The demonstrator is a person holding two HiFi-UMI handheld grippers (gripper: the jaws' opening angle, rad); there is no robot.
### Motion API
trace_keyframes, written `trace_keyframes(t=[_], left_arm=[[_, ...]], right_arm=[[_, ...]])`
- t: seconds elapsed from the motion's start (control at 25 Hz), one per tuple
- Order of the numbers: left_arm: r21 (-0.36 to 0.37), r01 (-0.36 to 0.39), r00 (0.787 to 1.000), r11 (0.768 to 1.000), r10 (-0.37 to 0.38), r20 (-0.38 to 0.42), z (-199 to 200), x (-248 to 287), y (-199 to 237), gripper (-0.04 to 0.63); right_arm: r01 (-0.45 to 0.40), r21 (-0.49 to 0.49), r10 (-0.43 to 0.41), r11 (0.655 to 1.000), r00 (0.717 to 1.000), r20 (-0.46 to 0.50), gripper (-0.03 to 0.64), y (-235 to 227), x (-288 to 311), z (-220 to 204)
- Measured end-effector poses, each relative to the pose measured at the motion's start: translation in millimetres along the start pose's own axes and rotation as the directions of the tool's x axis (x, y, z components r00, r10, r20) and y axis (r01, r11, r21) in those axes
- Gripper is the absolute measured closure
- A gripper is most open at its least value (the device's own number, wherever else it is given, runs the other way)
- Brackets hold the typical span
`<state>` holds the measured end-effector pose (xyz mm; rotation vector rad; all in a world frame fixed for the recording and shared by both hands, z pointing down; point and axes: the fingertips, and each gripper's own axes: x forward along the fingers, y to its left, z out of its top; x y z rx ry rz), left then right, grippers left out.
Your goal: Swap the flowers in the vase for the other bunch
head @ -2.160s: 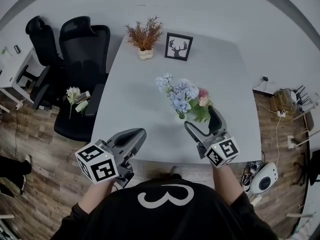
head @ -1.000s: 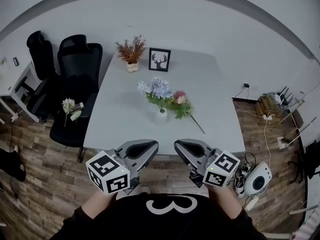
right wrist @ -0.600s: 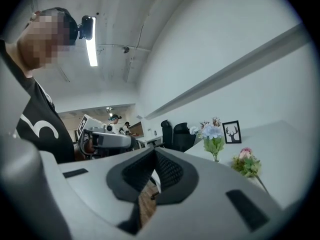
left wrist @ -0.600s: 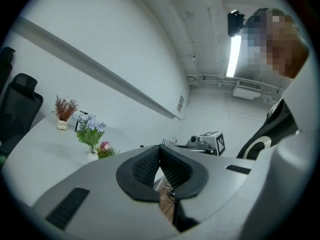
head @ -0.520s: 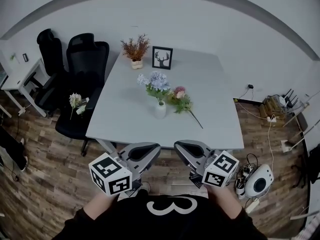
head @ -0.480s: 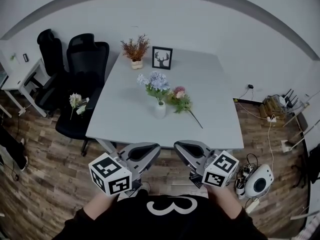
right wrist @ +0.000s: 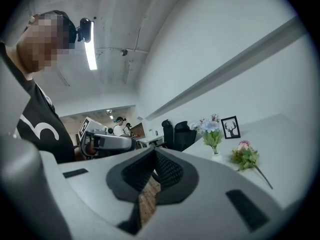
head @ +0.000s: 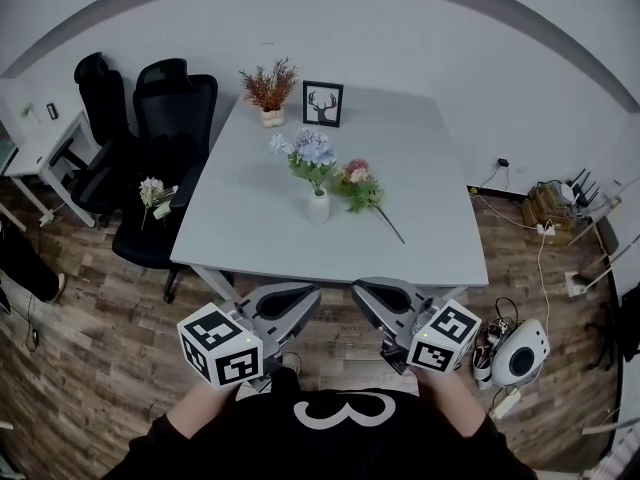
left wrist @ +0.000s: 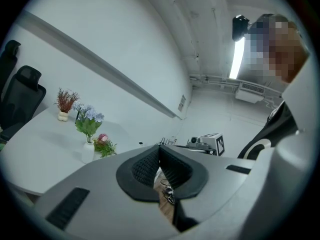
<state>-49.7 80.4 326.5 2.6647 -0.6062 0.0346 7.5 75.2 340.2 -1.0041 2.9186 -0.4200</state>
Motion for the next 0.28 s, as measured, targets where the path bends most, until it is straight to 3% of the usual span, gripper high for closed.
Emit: trace_keyframes(t=[0.28], left_arm=[[0.002, 0.0, 1.0, 1.0, 0.0, -0.005, -10, 0, -15, 0.584]], right_arm=[[-0.001, -0.006, 0.001, 1.0, 1.0, 0.006, 0.611, 7, -13, -6]])
